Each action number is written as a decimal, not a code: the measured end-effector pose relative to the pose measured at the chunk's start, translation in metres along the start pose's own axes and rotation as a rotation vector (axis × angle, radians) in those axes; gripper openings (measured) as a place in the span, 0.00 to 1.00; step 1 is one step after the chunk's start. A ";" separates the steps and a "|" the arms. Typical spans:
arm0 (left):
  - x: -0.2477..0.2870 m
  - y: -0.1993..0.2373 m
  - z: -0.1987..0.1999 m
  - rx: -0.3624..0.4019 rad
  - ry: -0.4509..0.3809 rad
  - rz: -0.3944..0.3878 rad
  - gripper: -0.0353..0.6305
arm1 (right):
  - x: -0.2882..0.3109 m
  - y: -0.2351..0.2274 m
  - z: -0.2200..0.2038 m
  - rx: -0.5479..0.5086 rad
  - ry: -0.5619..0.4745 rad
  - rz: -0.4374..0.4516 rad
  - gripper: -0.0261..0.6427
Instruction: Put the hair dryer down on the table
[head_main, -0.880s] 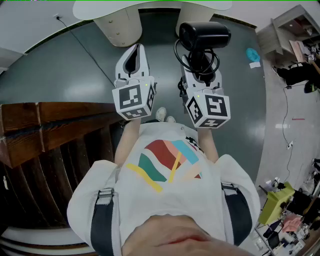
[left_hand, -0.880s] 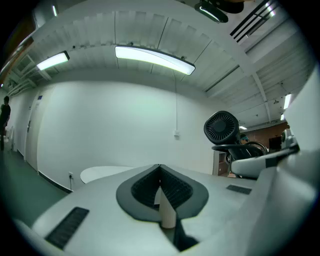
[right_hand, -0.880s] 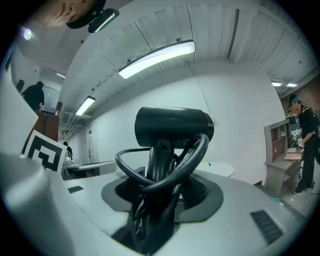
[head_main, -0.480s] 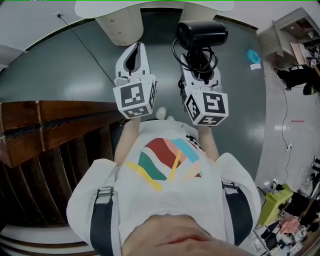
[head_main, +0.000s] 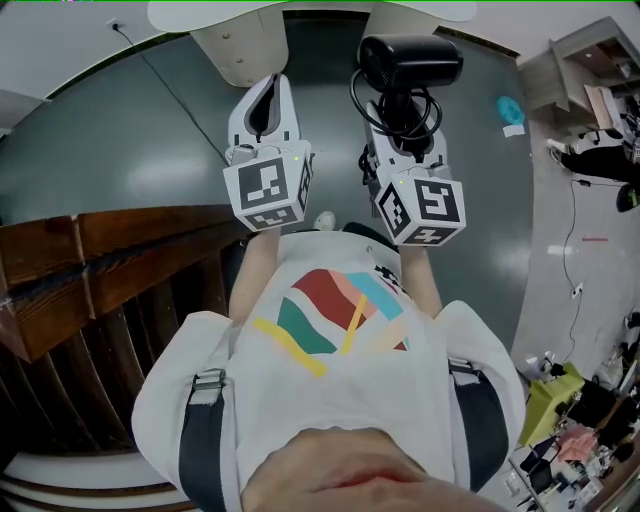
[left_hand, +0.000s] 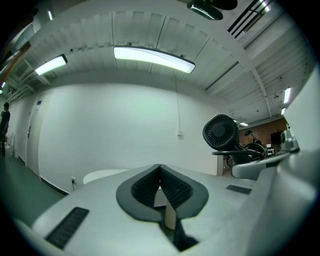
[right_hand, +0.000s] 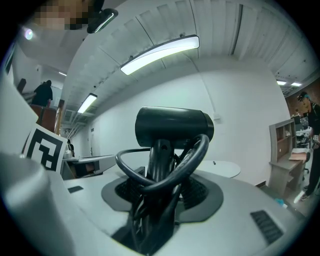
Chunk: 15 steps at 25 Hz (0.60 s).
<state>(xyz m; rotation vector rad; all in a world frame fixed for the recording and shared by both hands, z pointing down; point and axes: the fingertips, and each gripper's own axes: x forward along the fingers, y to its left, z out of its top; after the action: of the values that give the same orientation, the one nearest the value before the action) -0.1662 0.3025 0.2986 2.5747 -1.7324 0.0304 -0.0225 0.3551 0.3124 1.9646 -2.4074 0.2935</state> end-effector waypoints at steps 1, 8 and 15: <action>0.004 0.004 0.002 -0.003 -0.001 0.003 0.08 | 0.004 -0.001 0.001 0.002 0.004 -0.002 0.37; 0.024 0.011 -0.013 -0.024 0.012 0.025 0.08 | 0.018 -0.016 -0.004 -0.018 0.012 -0.005 0.37; 0.054 0.015 -0.005 0.010 -0.010 0.048 0.08 | 0.053 -0.034 0.009 -0.030 -0.020 0.013 0.37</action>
<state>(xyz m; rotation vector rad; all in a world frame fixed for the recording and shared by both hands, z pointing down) -0.1599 0.2474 0.3054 2.5440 -1.8018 0.0272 0.0007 0.2955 0.3149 1.9496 -2.4234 0.2375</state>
